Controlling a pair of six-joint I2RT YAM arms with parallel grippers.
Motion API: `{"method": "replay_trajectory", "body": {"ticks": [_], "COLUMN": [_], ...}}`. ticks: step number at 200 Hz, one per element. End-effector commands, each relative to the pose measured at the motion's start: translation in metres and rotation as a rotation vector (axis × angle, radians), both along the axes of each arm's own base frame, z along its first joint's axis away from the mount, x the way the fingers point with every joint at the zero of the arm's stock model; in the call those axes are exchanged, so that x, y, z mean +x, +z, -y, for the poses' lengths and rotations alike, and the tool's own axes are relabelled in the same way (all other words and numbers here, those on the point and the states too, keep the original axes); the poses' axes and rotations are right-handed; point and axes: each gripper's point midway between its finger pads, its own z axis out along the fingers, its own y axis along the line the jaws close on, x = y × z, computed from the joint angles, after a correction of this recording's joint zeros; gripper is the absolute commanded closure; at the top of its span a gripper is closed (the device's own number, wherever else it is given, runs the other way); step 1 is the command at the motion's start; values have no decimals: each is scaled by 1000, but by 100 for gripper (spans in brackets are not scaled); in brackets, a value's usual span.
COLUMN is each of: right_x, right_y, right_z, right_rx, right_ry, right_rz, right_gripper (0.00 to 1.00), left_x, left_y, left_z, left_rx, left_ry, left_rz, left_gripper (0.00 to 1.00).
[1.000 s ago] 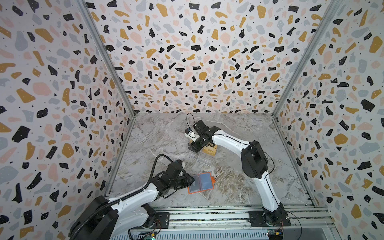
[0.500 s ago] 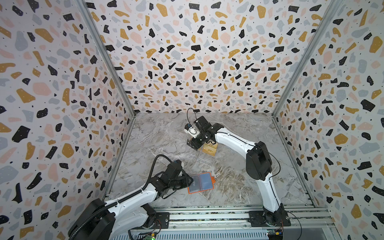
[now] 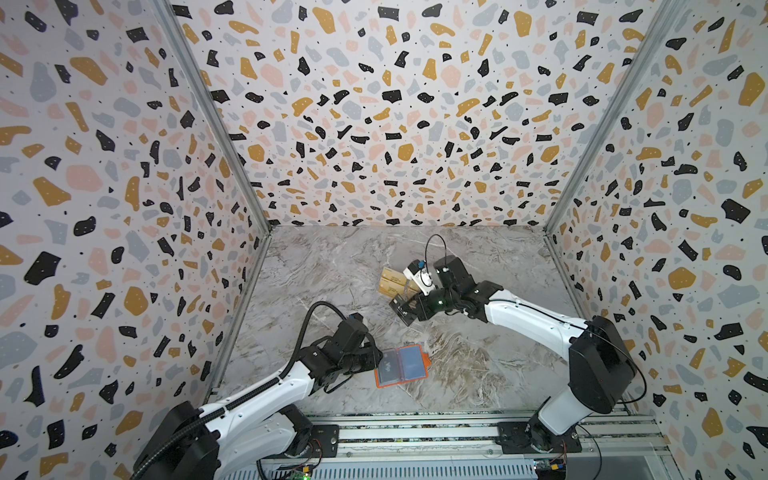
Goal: Put the credit cards into the card holder
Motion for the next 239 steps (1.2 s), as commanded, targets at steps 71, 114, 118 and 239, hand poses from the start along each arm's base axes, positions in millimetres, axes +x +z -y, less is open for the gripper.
{"method": "replay_trajectory", "body": {"ticks": [71, 114, 118, 239], "right_x": [-57, -71, -71, -79], "right_y": [-38, -51, -51, -76], "right_z": [12, 6, 6, 8], "right_rx": [195, 191, 192, 149], "right_ry": [-44, -26, -26, -57], "right_rz": [-275, -316, -318, -366], "right_gripper": [100, 100, 100, 100], "left_x": [3, 2, 1, -19], "left_y": [-11, -16, -17, -53], "left_z": [8, 18, 19, 4], "left_rx": [78, 21, 21, 106], "left_ry": [93, 73, 71, 32], "left_rz": [12, 7, 5, -69], "left_gripper": [82, 85, 85, 94]}}
